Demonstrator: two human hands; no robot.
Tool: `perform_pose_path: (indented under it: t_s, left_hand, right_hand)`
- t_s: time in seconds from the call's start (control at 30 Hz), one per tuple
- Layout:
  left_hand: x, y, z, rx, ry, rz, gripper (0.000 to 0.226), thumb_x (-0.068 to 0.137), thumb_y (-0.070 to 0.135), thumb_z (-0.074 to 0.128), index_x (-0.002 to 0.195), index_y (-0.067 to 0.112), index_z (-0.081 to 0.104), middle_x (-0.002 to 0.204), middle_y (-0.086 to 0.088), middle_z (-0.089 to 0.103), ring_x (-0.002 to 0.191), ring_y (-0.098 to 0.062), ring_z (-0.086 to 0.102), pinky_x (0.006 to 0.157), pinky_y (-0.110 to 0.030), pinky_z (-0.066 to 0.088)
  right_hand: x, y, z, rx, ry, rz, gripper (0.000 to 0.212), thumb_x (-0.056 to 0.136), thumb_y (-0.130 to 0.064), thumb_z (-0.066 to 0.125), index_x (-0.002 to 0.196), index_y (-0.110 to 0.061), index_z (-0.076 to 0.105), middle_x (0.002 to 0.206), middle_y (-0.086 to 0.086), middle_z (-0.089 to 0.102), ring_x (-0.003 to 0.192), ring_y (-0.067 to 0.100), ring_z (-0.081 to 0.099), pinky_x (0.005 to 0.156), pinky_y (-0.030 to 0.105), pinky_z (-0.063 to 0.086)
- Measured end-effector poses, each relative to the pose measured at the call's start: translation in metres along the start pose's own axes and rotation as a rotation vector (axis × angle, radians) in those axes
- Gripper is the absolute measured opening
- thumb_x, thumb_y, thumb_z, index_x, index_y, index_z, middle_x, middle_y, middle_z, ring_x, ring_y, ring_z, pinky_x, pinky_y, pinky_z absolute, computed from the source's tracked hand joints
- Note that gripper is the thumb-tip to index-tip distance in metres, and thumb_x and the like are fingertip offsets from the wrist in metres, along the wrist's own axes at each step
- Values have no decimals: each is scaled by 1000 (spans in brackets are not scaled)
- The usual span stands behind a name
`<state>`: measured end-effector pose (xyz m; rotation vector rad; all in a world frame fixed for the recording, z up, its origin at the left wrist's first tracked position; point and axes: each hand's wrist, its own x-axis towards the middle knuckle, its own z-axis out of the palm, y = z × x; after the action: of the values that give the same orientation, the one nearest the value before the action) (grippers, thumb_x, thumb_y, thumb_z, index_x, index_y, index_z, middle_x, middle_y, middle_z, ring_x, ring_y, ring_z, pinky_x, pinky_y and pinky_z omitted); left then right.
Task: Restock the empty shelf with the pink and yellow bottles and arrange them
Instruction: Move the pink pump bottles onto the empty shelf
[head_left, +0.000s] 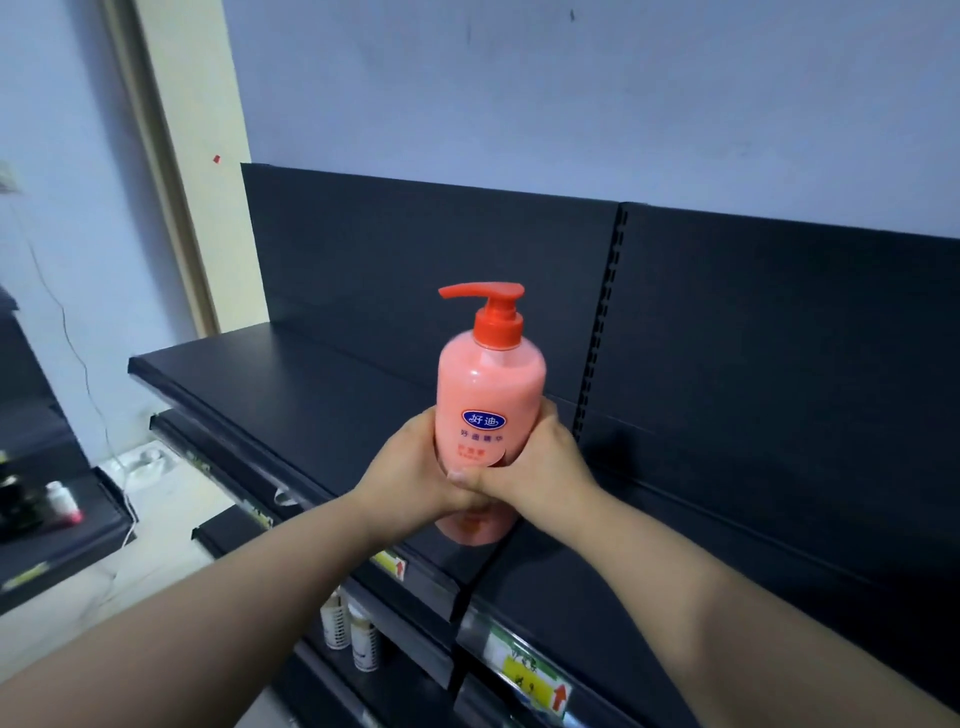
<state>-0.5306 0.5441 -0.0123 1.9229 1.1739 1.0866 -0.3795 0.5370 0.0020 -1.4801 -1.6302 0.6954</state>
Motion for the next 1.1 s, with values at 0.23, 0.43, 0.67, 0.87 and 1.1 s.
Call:
perform_pose_path:
  t_s: [0.23,0.43,0.67,0.87,1.1]
  left_hand:
    - [28,-39,12,-28,17,-76,56,46,34,80,97,31,57,94,12,71,85,-1,66,75,-25,54]
    - [57,-74,10,-37,-36,-107,58,47,37,83,98,32,57,93,15,70,85,1,66,73,-21,52]
    - [109,-118,-7,-71,-195,-77,53,54,24,88,99,31,59,94,18,70,86,2,66,71,-16,51]
    - [152,-158,-11,-75,-342,-41,49,56,16,88,93,30,60,90,16,71,83,3,66,67,-14,51]
    - [192,-192,-8,-88,-483,-23,47,57,10,85,92,31,61,86,22,70,80,7,65,62,-7,46]
  right_hand:
    - [36,29,17,14,-44,56,94,45,-34,92,122,-22,38,102,-12,56,97,11,58,82,28,50]
    - [64,46,37,85,-35,92,83,48,-23,93,110,-27,39,89,-21,53,81,-10,52,63,8,40]
    - [105,59,70,102,98,167,86,44,-24,94,109,-29,38,100,-16,58,95,3,59,77,22,48]
    - [132,71,95,86,182,219,74,48,-18,92,109,-25,49,98,-12,65,87,-4,62,70,16,49]
    - [151,79,113,66,293,331,87,49,-25,90,118,-30,39,100,-20,56,91,-7,55,69,11,43]
